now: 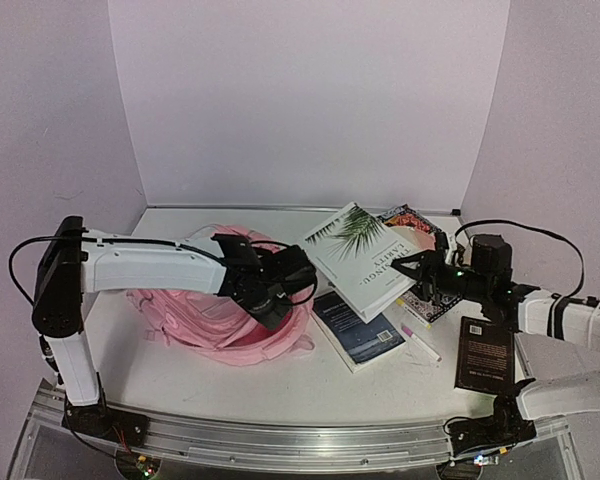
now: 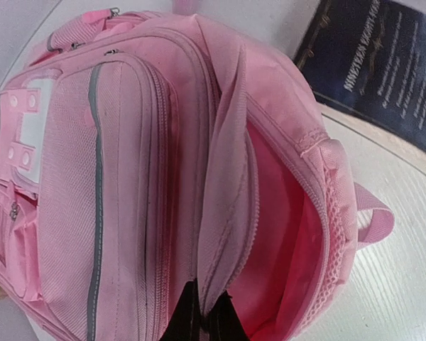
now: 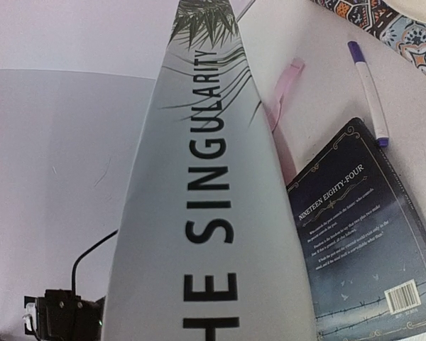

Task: Pack the student bag
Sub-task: Pick up the largest pocket of the bag from the student bag, then place the book in the largest pocket of the bag.

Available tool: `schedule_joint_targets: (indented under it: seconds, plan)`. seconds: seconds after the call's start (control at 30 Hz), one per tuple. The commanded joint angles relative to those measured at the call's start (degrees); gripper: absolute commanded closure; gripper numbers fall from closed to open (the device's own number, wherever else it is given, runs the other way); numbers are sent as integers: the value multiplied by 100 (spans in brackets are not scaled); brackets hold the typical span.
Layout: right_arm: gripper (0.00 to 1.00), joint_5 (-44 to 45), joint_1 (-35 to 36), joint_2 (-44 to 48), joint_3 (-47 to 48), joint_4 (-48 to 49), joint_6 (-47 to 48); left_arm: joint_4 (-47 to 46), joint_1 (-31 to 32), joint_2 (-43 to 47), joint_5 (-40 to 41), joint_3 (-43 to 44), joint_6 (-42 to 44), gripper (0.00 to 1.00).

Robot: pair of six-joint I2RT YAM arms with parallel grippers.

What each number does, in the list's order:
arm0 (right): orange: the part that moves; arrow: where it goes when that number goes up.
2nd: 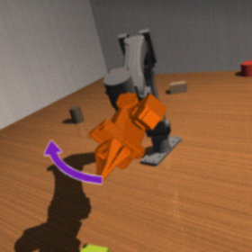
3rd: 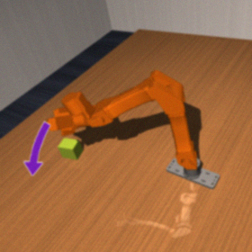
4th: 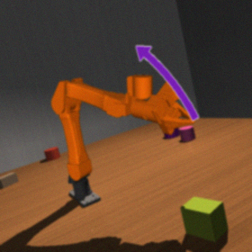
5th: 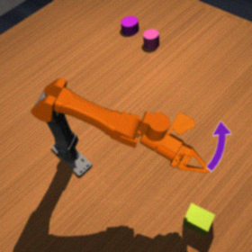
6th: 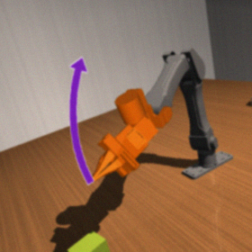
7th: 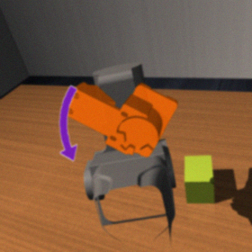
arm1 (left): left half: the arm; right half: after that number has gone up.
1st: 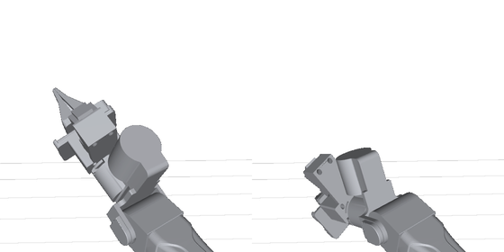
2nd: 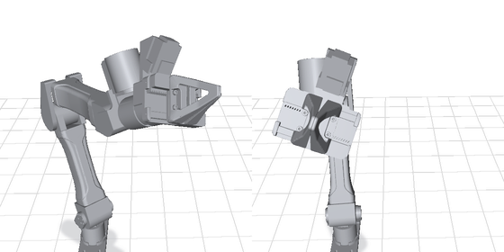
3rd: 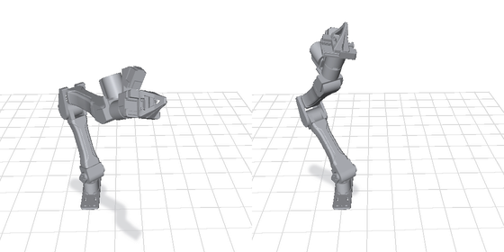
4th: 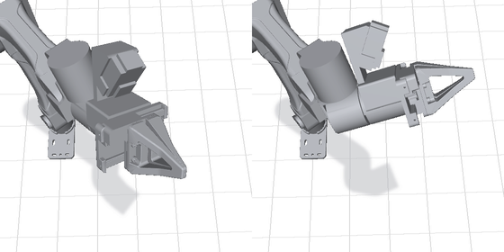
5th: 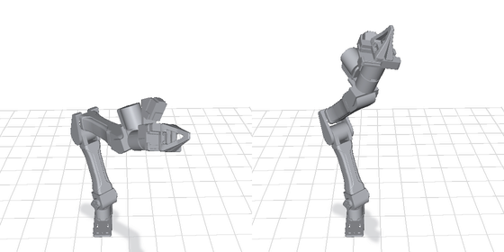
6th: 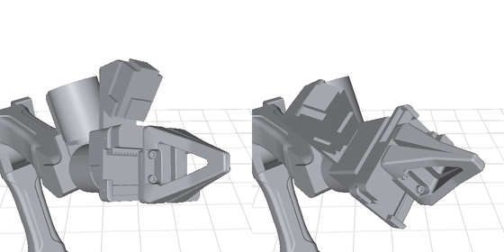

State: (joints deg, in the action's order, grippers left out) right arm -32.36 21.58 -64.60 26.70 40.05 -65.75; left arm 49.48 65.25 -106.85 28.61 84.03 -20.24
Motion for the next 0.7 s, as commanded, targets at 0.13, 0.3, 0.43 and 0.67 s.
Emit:
schedule_joint_targets:
  seconds: [0.13, 0.3, 0.43, 0.67]
  plan:
    - [64, -248, 161, 690, 128, -497, 99, 176, -430, 414, 915, 1312, 687, 100]
    - [64, -127, 575, 606, 208, -541, 76, 212, -476, 365, 1081, 2077, 980, 100]
    - [64, 147, 1099, 345, 328, -439, 76, 228, -488, 347, 1109, 2500, 1089, 100]
    - [65, 359, 1765, -417, 597, 210, -117, 231, -486, 487, 629, 2523, 922, 100]
